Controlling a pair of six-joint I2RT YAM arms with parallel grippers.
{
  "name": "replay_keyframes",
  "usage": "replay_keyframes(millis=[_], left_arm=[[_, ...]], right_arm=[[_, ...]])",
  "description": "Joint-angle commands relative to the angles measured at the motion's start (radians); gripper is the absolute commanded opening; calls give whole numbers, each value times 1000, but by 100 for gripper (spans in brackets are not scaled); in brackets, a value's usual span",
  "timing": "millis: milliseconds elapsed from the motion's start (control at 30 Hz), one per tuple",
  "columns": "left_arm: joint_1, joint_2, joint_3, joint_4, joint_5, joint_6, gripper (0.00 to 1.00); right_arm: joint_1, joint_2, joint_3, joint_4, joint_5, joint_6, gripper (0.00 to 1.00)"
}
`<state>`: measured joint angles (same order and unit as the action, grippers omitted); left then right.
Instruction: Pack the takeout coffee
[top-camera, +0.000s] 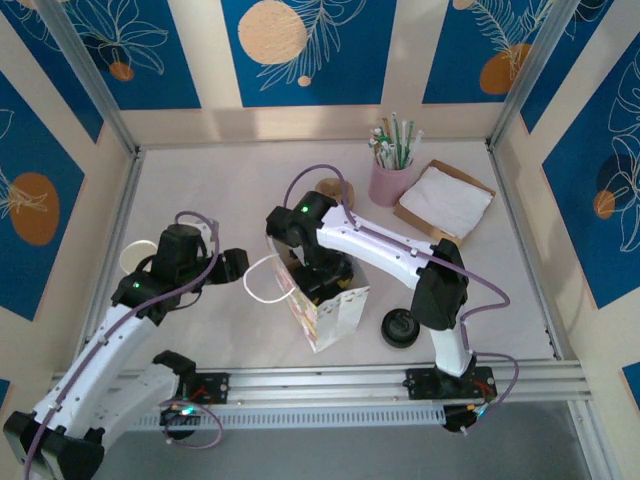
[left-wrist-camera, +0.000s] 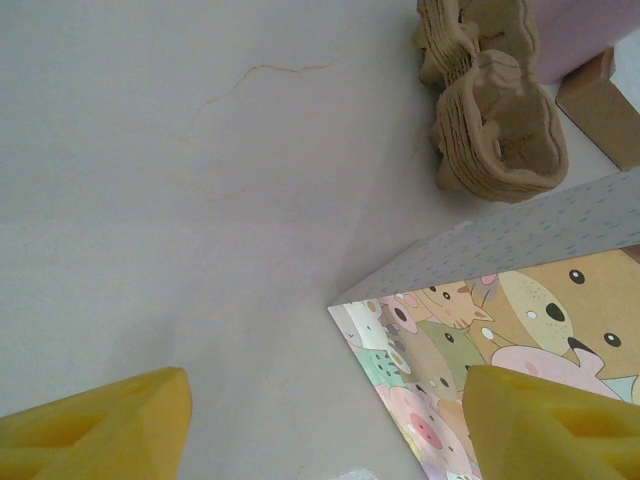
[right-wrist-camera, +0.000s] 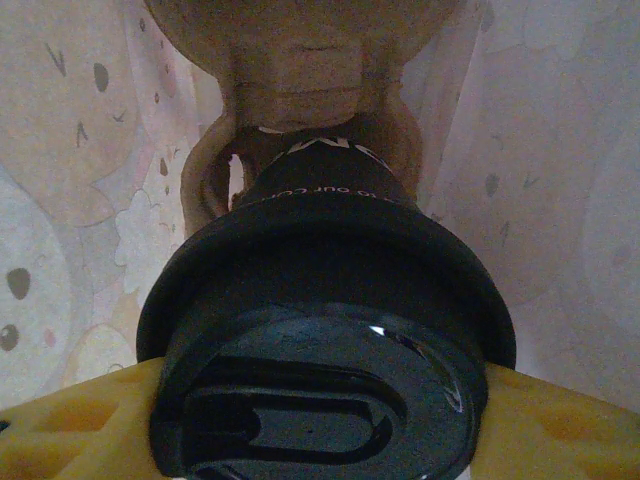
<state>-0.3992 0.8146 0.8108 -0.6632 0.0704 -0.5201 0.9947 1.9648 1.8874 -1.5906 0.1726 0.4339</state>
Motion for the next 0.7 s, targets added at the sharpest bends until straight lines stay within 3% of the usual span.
replay_keyframes(millis=[0, 667], left_arm=[[6, -2, 31, -9, 14, 9, 72], [7, 3, 39, -10, 16, 10, 72]], right_arm=[[7, -39, 2, -15, -15, -9, 63], [11, -41, 1, 0, -12, -13, 63]])
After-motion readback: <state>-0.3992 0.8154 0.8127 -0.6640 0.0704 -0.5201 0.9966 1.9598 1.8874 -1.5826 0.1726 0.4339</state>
